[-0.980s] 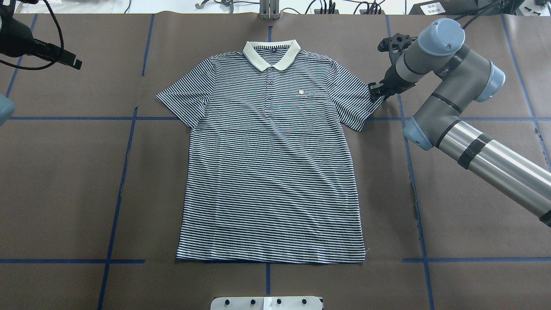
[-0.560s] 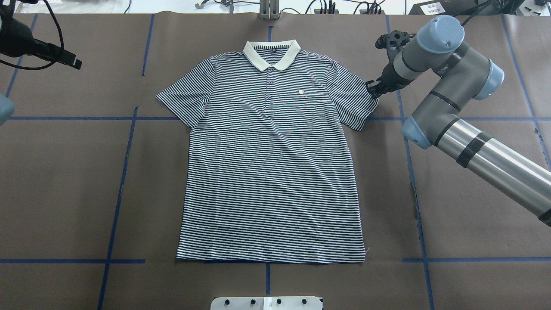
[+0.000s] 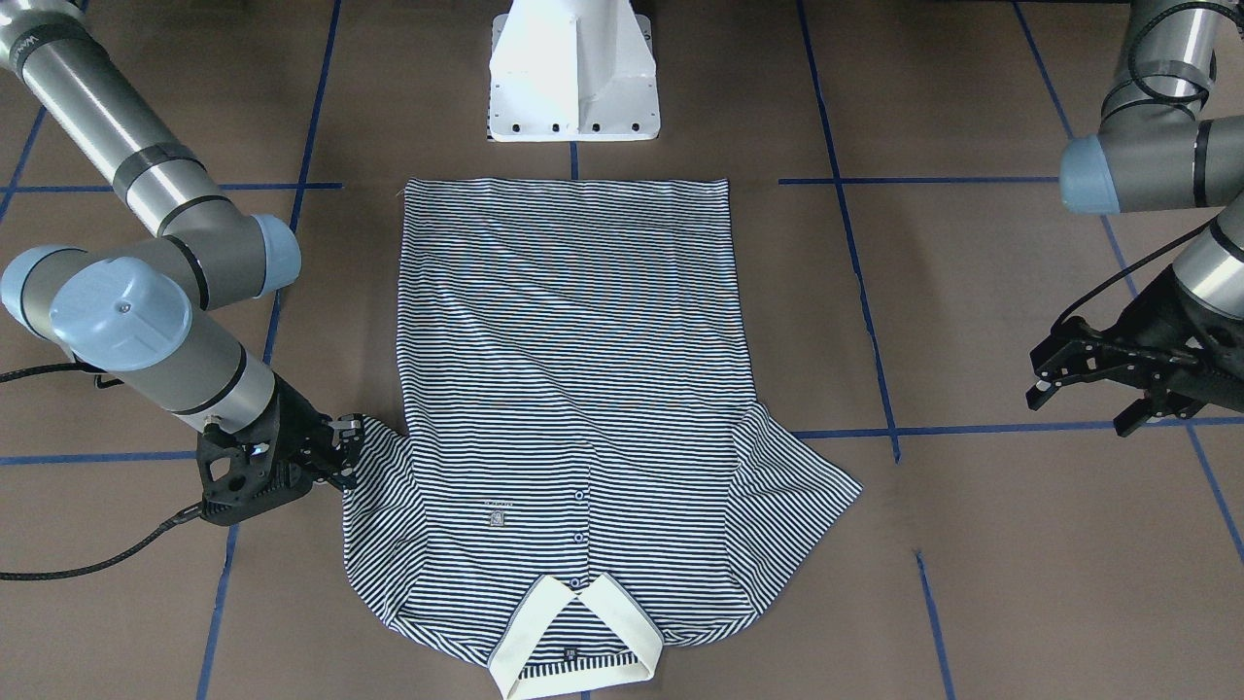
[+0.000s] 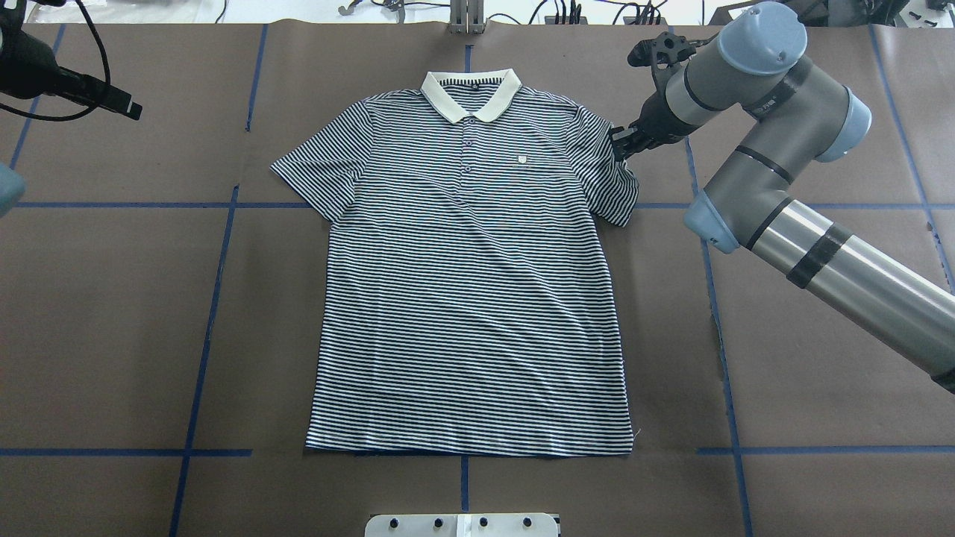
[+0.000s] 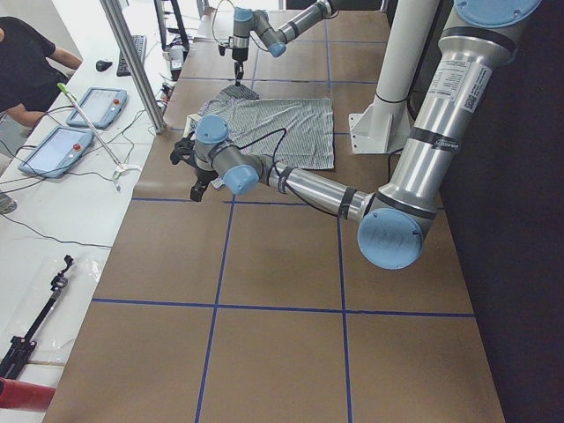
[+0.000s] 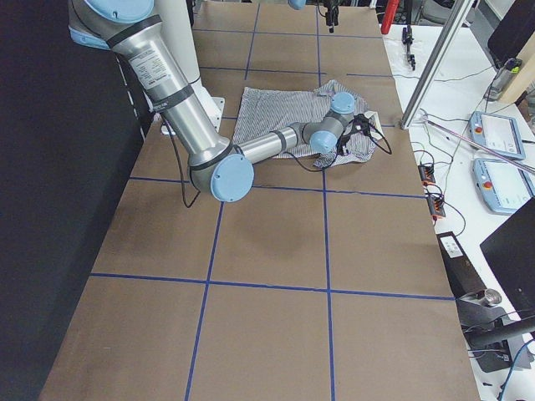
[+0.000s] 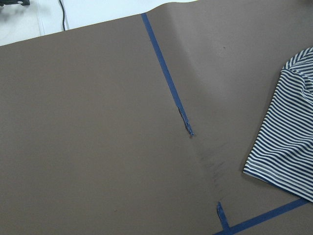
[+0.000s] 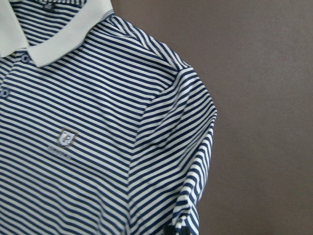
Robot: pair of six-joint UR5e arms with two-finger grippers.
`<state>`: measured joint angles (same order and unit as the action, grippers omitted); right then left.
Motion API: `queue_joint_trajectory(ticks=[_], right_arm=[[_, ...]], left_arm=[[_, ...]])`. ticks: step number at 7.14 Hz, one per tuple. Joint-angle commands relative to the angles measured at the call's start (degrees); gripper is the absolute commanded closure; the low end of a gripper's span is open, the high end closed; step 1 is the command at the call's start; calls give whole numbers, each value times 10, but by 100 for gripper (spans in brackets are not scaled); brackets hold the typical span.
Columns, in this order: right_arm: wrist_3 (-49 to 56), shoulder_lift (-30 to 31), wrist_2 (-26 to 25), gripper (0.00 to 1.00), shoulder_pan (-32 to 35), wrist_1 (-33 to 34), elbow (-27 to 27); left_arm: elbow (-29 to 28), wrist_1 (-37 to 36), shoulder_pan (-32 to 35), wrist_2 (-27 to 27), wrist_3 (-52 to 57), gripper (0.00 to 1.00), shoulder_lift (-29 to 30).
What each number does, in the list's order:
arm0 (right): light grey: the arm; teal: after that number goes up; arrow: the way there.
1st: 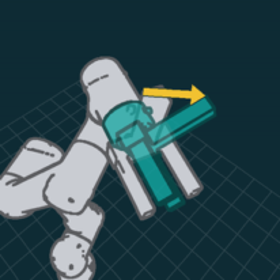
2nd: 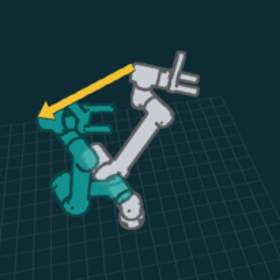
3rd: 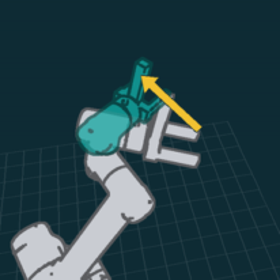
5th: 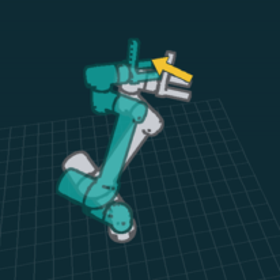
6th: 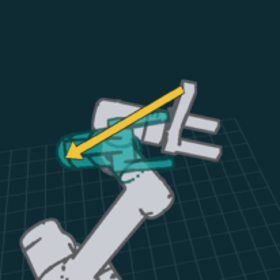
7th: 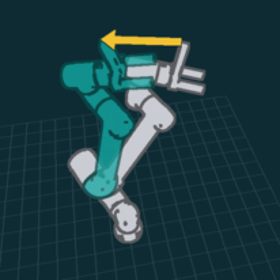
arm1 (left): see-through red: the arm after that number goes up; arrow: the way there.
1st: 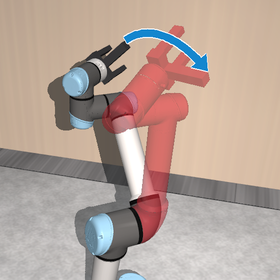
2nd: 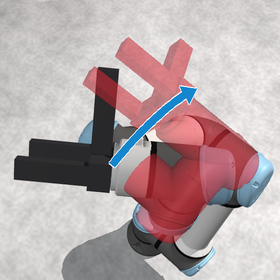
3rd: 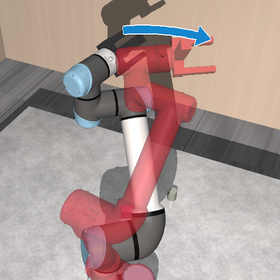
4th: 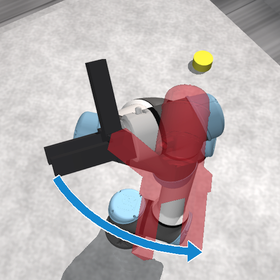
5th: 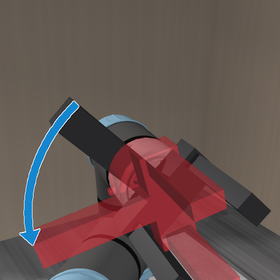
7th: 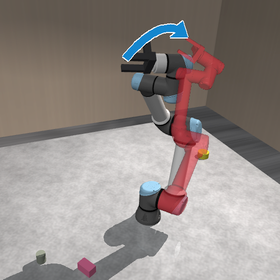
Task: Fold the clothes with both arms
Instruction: 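Fold the grasped sleeve inward onto the shirt body with the right gripper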
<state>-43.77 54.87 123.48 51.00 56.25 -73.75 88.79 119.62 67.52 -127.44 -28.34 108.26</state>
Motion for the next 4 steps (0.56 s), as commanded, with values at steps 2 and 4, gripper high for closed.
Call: queue_joint_trajectory(ticks=[2,4], right_arm=[[-69,-134,-38,100,-35,15,86],[-69,-209,-91,100,-49,14,205]], left_arm=[[11,1,1,0,2,0,-5],[12,1,0,0,3,0,-4]])
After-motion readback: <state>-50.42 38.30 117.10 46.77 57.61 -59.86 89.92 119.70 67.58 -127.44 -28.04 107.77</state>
